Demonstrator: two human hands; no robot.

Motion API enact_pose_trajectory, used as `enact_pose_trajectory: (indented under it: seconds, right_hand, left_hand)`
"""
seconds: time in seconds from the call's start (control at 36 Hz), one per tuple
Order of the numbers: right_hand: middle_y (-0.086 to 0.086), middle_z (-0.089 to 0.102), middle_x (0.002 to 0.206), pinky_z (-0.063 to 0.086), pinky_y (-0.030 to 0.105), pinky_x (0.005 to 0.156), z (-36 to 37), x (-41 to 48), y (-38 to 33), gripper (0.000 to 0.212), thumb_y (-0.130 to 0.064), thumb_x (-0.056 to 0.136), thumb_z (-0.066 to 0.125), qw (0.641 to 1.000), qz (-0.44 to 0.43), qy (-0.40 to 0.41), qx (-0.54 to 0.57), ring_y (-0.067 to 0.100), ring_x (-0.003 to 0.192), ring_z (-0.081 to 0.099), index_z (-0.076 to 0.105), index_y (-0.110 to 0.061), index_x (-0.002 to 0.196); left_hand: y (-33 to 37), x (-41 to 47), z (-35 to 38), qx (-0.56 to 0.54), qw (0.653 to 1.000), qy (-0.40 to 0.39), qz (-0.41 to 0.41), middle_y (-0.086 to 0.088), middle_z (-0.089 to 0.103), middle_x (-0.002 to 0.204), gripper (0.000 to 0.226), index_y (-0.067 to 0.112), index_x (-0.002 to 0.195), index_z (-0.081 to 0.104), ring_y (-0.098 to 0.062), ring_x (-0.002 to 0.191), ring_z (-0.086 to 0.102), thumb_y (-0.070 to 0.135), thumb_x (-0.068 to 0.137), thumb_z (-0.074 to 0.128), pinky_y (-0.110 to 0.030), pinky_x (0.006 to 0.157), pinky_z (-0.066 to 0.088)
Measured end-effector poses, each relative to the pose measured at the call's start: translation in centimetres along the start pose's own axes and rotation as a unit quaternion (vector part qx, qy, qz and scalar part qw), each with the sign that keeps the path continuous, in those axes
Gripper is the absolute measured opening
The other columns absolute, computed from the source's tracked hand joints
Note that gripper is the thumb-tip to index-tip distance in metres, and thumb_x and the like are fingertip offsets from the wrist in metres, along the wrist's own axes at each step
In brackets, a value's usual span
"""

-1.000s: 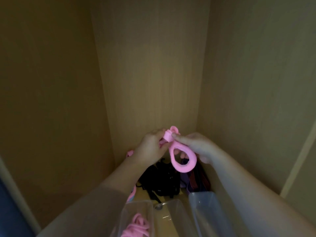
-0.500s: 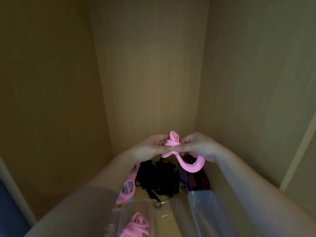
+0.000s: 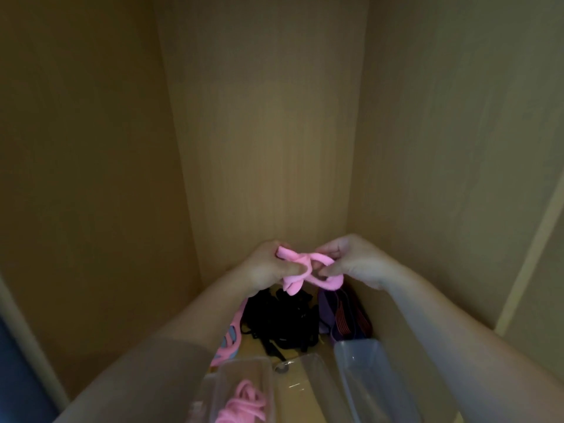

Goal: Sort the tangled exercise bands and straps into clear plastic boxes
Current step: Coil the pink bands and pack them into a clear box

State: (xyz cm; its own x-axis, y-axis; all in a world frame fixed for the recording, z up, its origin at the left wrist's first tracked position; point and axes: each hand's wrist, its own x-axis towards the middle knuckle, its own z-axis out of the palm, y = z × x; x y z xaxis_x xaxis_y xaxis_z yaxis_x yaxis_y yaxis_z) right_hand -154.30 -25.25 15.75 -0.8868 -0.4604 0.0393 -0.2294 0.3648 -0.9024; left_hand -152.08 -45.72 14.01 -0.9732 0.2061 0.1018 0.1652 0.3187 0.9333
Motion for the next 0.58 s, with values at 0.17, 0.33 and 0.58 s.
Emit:
enact_pose_trajectory:
  seconds: [0.17, 0.33, 0.58]
  right_hand:
    - [0.007, 0.074, 0.102, 0.052, 0.033, 0.094, 2.2, -0.3, 0.1, 0.041, 0.013, 0.077, 0.067, 0.987, -0.087, 0.061, 0.118, 0.023, 0.1, 0.069, 0.071, -0.017, 0.104]
    - [0.008, 0.073, 0.09, 0.053, 0.028, 0.077, 4.0, 0.1, 0.3, 0.046, 0.022, 0.075, 0.059, 0.975, -0.114, 0.118, 0.148, 0.019, 0.082, 0.068, 0.07, -0.012, 0.103]
    - [-0.006, 0.07, 0.086, 0.048, 0.02, 0.074, 6.1, 0.1, 0.6, 0.037, -0.004, 0.074, 0.073, 0.952, -0.211, 0.215, 0.059, 0.004, 0.082, 0.065, 0.072, -0.029, 0.1]
  left_hand:
    - [0.7, 0.1, 1.2, -0.074, 0.992, 0.102, 0.018, -0.039, 0.063, 0.079, 0.037, -0.021, 0.085, 0.062, -0.027, 0.067, 0.065, 0.015, 0.089, 0.066, -0.036, 0.075, 0.059]
    - [0.4, 0.8, 2.6, -0.21, 0.959, 0.192, -0.007, -0.026, 0.062, 0.061, 0.036, -0.02, 0.076, 0.061, -0.026, 0.056, 0.063, 0.013, 0.091, 0.063, -0.03, 0.061, 0.057]
    - [0.0, 2.8, 4.1, -0.368, 0.881, 0.295, -0.026, -0.011, 0.067, 0.073, 0.02, 0.006, 0.071, 0.07, -0.015, 0.065, 0.068, 0.009, 0.09, 0.063, -0.032, 0.068, 0.056]
